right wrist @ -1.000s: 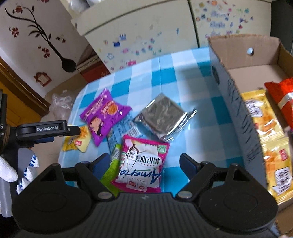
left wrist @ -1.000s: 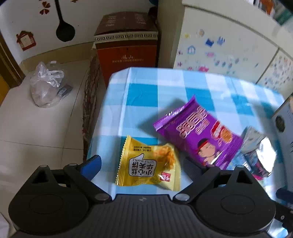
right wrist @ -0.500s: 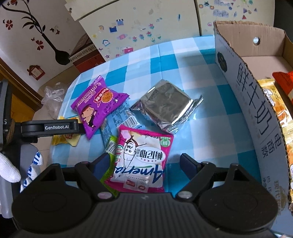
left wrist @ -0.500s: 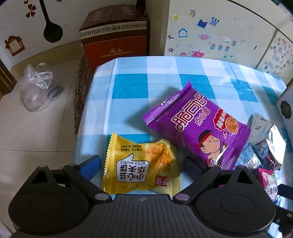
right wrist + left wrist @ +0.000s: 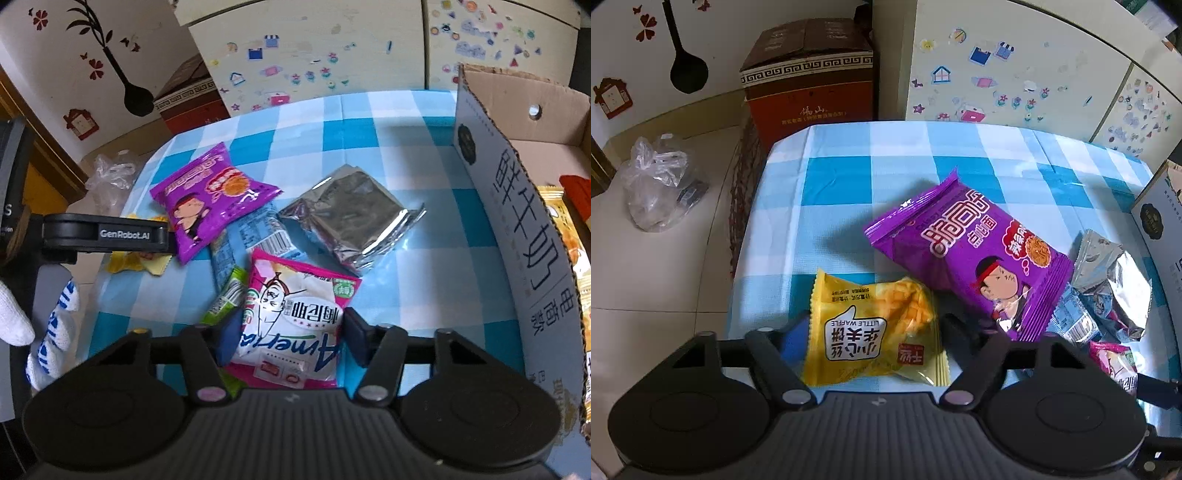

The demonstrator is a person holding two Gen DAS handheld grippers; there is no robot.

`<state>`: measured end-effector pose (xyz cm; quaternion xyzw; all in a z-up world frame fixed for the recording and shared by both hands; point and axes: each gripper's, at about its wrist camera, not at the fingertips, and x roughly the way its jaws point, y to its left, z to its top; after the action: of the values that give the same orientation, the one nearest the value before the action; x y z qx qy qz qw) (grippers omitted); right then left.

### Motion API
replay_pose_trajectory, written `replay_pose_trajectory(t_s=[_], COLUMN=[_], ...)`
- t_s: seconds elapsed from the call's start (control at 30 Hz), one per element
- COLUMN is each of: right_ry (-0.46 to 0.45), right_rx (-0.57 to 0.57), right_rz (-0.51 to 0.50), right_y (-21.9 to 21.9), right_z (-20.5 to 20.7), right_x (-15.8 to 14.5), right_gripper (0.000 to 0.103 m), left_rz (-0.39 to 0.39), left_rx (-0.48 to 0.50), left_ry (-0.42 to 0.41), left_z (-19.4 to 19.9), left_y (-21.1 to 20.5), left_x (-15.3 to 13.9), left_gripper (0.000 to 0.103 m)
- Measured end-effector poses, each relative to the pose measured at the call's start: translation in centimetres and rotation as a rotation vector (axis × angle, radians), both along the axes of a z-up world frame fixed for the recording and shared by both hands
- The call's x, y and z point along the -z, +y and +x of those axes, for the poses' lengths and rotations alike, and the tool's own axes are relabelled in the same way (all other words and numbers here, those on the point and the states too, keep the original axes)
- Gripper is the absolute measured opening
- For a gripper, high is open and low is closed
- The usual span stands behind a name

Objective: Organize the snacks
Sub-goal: 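Grasp a yellow waffle packet with the left gripper while the right grasps the pink-white packet, then carry the yellow packet and pink-white packet with both grippers over the box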

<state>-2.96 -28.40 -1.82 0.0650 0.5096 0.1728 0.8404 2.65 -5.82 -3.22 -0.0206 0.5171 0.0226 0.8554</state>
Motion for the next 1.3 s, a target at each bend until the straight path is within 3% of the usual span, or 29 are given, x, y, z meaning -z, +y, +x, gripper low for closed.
replay_pose_trajectory(t_s=[0.23, 1.3], right_ry=[-0.033, -0.073], right_rx=[-0.020, -0.046], right_rz=[-0.007, 0.002], right_y=[0.3, 0.5], right_z=[-0.5, -1.3], right_x=[-1.1, -3.1], right_gripper=[0.055, 0.055], left_rz=[-0.022, -0.067], left_rx=[-0.039, -0.097], left_ry=[0.013, -0.025], left_z=[-0.2, -2.1], left_y=[0.3, 0.1], left_x=[-0.4, -3.4], left_gripper=[0.067, 0.067])
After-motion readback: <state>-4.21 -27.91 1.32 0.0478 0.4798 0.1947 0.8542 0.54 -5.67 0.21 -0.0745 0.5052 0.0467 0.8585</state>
